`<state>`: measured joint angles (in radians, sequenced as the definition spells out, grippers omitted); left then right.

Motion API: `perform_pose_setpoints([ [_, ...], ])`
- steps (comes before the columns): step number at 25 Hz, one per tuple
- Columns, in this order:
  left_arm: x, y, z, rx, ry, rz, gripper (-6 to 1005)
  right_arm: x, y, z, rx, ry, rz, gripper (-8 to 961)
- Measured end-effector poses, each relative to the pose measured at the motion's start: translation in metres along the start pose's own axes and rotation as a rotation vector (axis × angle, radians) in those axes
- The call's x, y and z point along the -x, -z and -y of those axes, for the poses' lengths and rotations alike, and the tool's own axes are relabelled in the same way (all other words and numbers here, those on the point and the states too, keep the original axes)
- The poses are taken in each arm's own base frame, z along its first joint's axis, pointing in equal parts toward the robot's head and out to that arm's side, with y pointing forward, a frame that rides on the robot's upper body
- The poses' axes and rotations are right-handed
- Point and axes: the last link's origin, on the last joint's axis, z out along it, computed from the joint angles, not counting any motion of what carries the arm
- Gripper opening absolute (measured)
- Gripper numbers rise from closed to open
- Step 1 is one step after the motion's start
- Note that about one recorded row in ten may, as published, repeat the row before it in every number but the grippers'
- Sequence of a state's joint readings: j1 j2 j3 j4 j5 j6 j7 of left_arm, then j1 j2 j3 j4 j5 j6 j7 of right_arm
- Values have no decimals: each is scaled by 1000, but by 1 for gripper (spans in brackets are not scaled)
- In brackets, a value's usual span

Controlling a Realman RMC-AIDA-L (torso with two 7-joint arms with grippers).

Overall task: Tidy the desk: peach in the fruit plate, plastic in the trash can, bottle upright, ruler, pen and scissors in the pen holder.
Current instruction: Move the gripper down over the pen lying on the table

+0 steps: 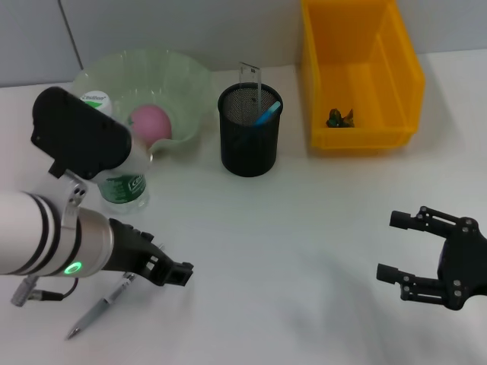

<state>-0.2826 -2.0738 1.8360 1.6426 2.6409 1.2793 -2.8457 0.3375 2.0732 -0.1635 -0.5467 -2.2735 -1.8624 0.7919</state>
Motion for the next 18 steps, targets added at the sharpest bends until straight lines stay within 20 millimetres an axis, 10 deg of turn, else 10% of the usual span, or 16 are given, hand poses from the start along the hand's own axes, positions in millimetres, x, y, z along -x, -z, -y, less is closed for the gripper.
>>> perform_pose_setpoints([
  [18, -6, -8, 10, -35, -11, 104, 731, -6, -1, 4, -34, 1, -38, 800],
])
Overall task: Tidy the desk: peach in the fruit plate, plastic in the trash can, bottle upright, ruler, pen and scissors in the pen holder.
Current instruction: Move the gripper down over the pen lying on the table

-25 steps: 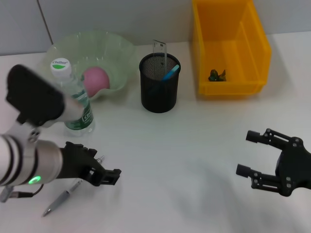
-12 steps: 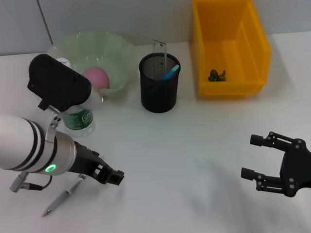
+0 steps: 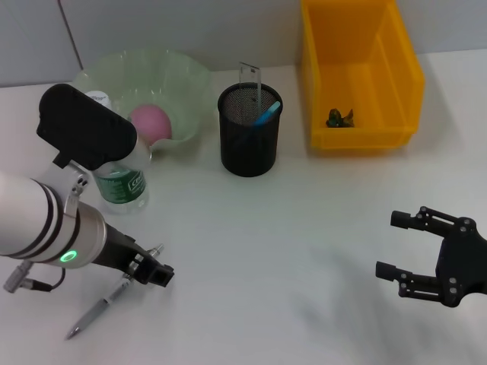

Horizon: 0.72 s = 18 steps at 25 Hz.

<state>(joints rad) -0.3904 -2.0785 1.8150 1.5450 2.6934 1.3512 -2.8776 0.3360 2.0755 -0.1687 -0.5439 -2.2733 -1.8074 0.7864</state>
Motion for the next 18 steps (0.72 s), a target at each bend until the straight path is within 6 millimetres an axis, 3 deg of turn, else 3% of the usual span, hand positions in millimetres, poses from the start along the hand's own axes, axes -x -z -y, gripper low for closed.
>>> perform_pose_setpoints([
  [5, 2, -3, 7, -6, 19, 35, 718, -1, 1, 0, -3, -1, -2, 799],
  [18, 16, 7, 5, -19, -9, 150, 685, -3, -2, -3, -2, -15, 5, 799],
])
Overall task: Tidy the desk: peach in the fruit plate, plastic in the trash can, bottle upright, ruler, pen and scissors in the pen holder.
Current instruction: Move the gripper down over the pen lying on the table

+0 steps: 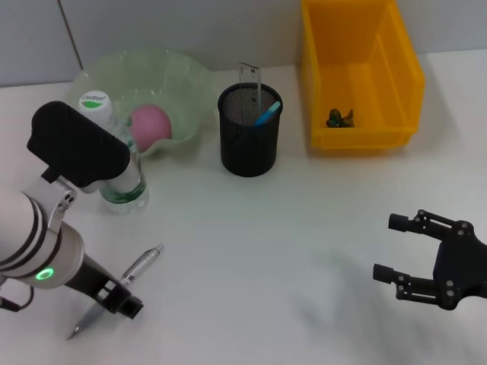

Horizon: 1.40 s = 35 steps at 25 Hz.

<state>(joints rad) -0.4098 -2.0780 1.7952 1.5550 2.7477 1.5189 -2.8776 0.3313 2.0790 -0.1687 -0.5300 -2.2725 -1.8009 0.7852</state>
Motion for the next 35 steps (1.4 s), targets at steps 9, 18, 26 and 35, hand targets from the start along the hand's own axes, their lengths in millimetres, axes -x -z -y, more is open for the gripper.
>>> perform_pose_setpoints([
  [9, 3, 0, 3, -10, 6, 38, 662, -1, -2, -1, -3, -7, 0, 798],
  [18, 3, 0, 3, -6, 4, 46, 637, -1, -1, -1, -2, -8, 0, 797],
  [26, 3, -3, 2, 8, 5, 65, 609, -2, -1, -1, -3, -9, -1, 797],
  [35, 3, -4, 2, 11, 6, 69, 591, -3, 0, -3, -5, -4, -2, 796],
])
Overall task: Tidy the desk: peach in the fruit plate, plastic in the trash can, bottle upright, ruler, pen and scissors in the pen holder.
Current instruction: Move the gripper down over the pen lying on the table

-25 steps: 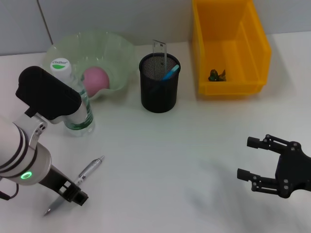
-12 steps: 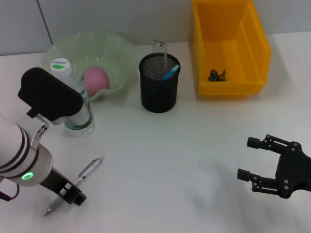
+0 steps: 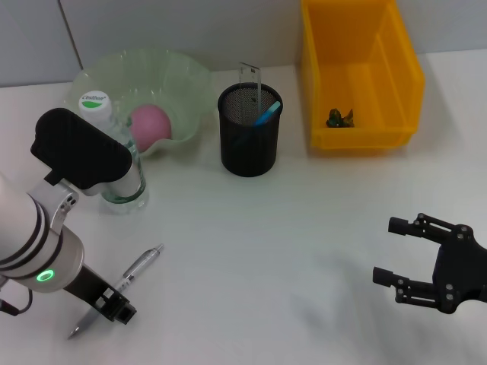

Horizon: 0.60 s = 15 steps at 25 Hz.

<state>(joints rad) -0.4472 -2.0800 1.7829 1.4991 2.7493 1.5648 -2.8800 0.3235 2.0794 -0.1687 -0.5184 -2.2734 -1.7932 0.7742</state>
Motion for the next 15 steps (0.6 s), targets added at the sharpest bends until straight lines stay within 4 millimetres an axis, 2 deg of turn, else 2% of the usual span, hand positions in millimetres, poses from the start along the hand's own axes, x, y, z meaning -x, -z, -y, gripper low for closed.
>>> perform_pose_setpoints([
  [7, -2, 0, 0, 9, 3, -1, 579, -1, 1, -1, -1, -2, -1, 793],
  [11, -3, 0, -2, 16, -2, -2, 450, -1, 1, -1, -2, -2, -1, 791],
  [15, -3, 0, -2, 16, -2, -2, 450, -1, 1, -1, -2, -2, -1, 791],
])
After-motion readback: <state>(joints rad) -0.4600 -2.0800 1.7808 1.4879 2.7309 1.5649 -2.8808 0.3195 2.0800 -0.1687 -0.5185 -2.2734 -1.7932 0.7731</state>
